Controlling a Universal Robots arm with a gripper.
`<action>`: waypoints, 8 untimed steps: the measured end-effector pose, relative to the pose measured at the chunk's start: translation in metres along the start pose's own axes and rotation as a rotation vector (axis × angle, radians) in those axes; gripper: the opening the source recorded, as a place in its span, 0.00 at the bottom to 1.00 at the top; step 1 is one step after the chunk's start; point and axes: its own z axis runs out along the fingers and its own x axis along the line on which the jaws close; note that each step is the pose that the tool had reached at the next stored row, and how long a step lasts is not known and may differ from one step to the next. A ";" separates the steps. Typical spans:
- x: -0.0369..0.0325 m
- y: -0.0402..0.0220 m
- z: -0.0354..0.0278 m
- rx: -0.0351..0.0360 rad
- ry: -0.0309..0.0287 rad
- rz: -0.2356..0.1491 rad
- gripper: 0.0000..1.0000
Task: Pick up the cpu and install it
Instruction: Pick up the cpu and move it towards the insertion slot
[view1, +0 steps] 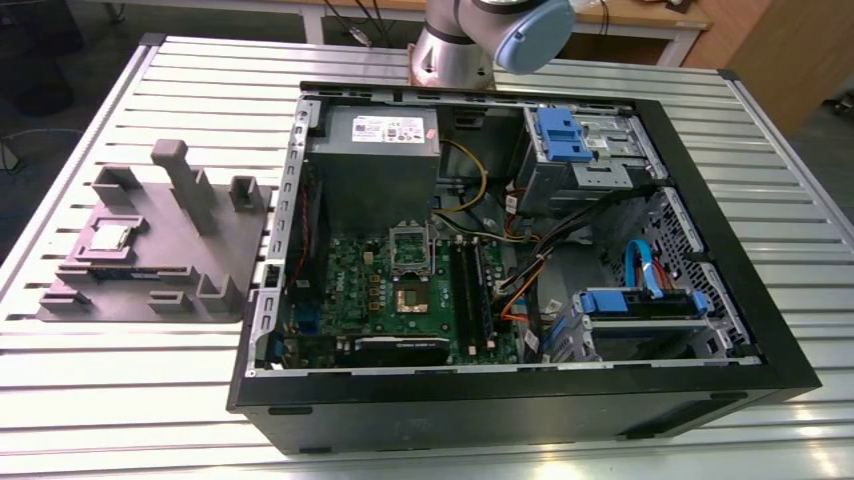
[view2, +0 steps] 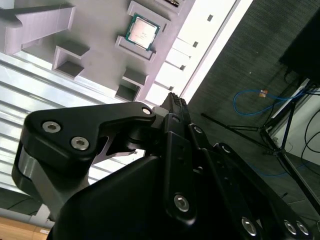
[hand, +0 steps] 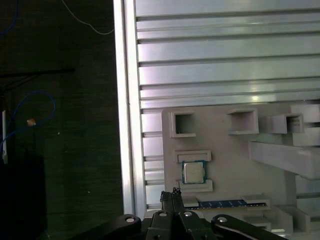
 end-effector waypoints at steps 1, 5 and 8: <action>0.0001 0.0000 0.0000 0.0000 0.0000 0.000 0.10; 0.0007 -0.0001 0.0001 0.0000 -0.0001 0.000 0.11; 0.0011 -0.0001 0.0001 0.0000 0.0000 0.000 0.23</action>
